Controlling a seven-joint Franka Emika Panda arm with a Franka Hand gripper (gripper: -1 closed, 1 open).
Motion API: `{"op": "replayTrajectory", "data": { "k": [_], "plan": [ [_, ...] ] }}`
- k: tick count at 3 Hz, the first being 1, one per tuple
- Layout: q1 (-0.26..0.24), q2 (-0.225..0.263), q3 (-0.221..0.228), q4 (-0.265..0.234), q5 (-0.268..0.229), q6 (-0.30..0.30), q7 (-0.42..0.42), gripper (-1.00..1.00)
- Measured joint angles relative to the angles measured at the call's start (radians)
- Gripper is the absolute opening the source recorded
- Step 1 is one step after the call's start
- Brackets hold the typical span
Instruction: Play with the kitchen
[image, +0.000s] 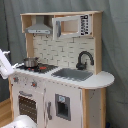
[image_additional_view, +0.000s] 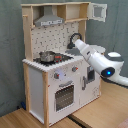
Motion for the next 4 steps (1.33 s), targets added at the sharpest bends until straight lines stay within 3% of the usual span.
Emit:
{"op": "replayTrajectory", "data": {
  "k": [2,4],
  "plan": [
    [0.114,-0.001,0.09,-0.147,-0.001,0.072,0.026,1.0],
    [0.195,0.003,0.152,-0.281,-0.001,0.18,0.116,1.0]
  ]
}}
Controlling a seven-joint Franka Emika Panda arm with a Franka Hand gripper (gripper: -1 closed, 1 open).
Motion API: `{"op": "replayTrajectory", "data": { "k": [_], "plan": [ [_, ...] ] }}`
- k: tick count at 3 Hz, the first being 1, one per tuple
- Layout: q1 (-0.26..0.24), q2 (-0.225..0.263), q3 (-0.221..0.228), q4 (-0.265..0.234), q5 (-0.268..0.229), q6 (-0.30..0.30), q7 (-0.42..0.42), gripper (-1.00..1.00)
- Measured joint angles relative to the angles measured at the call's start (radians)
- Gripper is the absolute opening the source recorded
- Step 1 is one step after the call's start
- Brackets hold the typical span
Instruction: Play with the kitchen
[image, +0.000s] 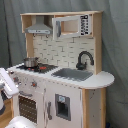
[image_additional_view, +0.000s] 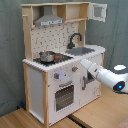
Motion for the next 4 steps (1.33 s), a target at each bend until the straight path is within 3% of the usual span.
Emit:
{"op": "replayTrajectory", "data": {
  "k": [2,4],
  "plan": [
    [0.026,-0.001,0.023,-0.134,0.0,0.14,0.072,1.0],
    [0.024,0.0,0.028,-0.219,0.0,0.313,0.155,1.0]
  ]
}}
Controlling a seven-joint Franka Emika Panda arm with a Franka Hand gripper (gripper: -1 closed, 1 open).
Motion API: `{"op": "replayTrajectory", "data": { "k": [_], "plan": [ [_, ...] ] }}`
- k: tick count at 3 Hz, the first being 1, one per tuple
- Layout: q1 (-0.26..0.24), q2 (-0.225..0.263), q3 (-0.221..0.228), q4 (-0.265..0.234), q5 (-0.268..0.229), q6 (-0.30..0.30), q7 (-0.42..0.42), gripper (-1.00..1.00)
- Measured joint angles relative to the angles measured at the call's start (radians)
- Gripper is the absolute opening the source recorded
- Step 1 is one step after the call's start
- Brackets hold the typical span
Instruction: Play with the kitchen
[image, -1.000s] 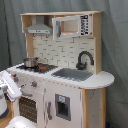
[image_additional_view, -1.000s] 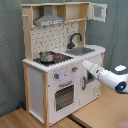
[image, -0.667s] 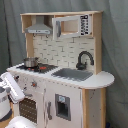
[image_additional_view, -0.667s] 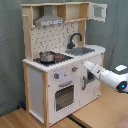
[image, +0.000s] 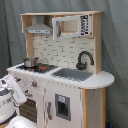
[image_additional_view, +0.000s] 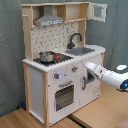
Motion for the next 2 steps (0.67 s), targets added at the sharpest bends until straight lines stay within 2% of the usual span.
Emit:
{"op": "replayTrajectory", "data": {
  "k": [1,2],
  "plan": [
    [-0.021,-0.001,0.016,-0.023,0.0,0.087,0.055,1.0],
    [-0.079,-0.011,0.007,-0.03,0.003,0.179,0.067,1.0]
  ]
}}
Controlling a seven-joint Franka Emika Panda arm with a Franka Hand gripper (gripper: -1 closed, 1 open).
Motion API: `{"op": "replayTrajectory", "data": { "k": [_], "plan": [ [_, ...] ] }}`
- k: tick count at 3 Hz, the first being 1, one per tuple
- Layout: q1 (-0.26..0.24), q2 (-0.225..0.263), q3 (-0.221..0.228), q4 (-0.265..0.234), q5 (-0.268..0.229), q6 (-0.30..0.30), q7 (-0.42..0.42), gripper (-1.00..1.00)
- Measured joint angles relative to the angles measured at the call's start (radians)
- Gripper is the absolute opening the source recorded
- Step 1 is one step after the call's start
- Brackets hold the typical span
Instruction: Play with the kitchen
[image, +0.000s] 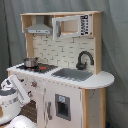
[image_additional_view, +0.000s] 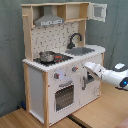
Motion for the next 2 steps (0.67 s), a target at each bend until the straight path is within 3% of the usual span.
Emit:
{"op": "replayTrajectory", "data": {
  "k": [2],
  "plan": [
    [-0.128,-0.001,-0.006,0.004,0.032,0.171,0.003,1.0]
  ]
}}
